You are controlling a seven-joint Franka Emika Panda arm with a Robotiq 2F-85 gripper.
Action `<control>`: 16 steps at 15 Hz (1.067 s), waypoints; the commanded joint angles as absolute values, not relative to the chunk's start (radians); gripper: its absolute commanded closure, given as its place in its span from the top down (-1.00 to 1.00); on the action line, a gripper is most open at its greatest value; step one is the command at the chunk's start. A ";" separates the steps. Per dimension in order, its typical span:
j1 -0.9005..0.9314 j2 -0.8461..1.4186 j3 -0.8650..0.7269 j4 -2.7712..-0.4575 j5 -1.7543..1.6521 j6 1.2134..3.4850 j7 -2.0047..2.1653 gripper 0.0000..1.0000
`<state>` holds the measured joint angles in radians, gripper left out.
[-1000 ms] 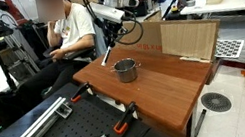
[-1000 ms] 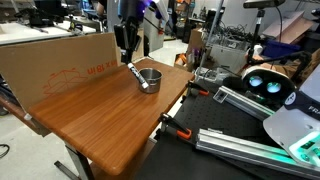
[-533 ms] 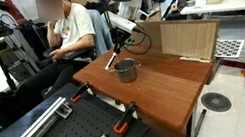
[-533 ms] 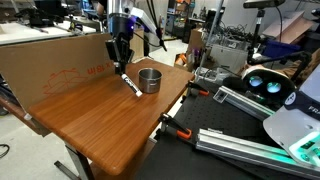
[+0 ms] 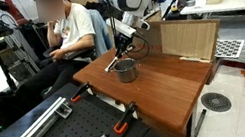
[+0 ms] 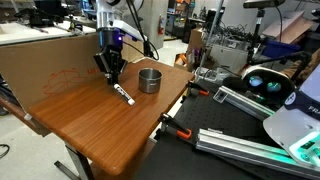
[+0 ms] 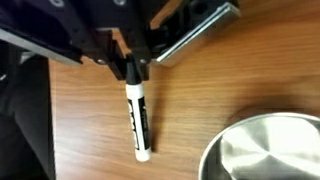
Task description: Take the marker out of the cup and put it on the table
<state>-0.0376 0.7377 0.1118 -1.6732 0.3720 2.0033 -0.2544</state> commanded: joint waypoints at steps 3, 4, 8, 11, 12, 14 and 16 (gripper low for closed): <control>0.012 0.848 0.086 -1.522 0.302 1.890 -0.061 -0.90; 0.021 0.861 0.082 -1.507 0.293 1.883 -0.030 -0.90; 0.057 0.906 0.067 -1.436 0.210 1.801 0.030 0.05; 0.075 0.912 0.062 -1.408 0.167 1.766 0.044 0.47; 0.078 0.909 0.060 -1.406 0.158 1.769 0.046 0.64; 0.077 0.892 0.061 -1.416 0.151 1.787 0.046 0.94; 0.081 0.867 0.059 -1.435 0.142 1.810 0.044 1.00</control>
